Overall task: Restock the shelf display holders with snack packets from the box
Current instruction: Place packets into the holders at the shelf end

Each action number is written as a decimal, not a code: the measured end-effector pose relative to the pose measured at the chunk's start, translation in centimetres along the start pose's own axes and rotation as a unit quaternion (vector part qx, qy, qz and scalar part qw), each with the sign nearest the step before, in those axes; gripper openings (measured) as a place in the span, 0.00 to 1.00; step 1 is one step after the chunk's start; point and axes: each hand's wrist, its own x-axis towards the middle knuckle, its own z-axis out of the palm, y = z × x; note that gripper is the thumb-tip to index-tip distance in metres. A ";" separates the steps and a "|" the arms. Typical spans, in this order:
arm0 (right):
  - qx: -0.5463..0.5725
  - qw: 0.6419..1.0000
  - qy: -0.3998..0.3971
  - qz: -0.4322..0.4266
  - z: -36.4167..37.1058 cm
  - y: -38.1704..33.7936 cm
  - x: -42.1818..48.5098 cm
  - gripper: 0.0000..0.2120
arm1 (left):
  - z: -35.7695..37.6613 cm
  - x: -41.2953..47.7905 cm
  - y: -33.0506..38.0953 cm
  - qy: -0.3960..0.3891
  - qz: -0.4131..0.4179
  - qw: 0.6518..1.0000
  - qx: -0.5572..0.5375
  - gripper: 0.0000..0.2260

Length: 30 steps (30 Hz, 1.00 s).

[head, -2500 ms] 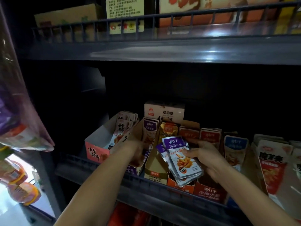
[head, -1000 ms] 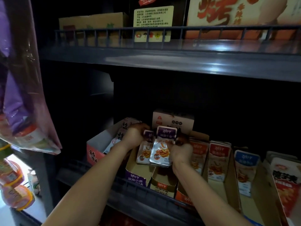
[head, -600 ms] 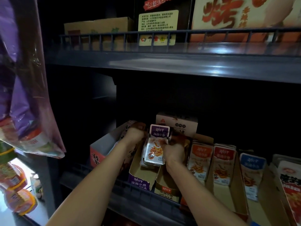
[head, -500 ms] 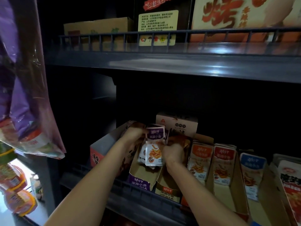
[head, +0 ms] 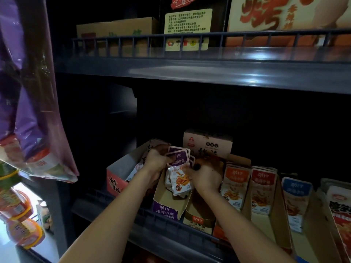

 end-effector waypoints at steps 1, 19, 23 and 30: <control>-0.011 1.000 -0.009 0.005 0.0 0.0 0.0 0.14 | 0.1 0.1 -0.3 0.007 0.006 1.000 0.010 0.15; -0.038 0.995 -0.078 -0.055 0.5 1.0 1.4 0.17 | 0.4 0.7 -0.9 0.019 0.102 0.957 0.270 0.14; -0.120 0.987 -0.004 -0.106 0.7 1.9 1.7 0.22 | 0.6 1.4 -0.8 0.001 0.104 0.938 0.332 0.14; -0.147 0.982 0.079 -0.084 2.0 2.4 2.3 0.31 | 0.7 1.9 -0.7 0.038 0.212 0.837 0.503 0.11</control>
